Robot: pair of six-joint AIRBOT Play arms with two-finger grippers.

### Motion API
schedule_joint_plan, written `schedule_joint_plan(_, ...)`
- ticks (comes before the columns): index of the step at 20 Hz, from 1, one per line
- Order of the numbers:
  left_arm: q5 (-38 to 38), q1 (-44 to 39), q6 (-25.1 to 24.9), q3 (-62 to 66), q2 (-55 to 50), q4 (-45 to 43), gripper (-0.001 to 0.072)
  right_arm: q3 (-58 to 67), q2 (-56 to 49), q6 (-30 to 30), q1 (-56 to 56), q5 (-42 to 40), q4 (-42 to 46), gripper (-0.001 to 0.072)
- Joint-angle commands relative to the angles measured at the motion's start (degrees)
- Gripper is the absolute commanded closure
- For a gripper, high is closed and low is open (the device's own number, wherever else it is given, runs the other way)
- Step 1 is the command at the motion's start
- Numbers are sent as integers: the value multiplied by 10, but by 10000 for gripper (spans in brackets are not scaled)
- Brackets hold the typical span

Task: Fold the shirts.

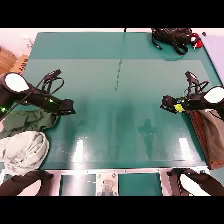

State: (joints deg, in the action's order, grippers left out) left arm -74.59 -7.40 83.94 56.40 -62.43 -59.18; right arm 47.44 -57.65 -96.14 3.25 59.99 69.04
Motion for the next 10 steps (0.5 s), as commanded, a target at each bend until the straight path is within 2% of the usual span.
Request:
schedule_joint_plan(1, 0, 0, 0, 0, 0, 0, 681, 0, 0, 0, 0, 0, 0, 694)
schedule_joint_plan(6, 3, 0, -5, 0, 0, -22, 681, 0, 0, 0, 0, 0, 0, 694)
schedule_joint_plan(9, 16, 0, -1, 0, 0, -119, 679, 0, 0, 0, 0, 0, 0, 694)
schedule_joint_plan(10, 23, 0, 2, 0, 0, -167, 607, 0, 0, 0, 0, 0, 0, 694)
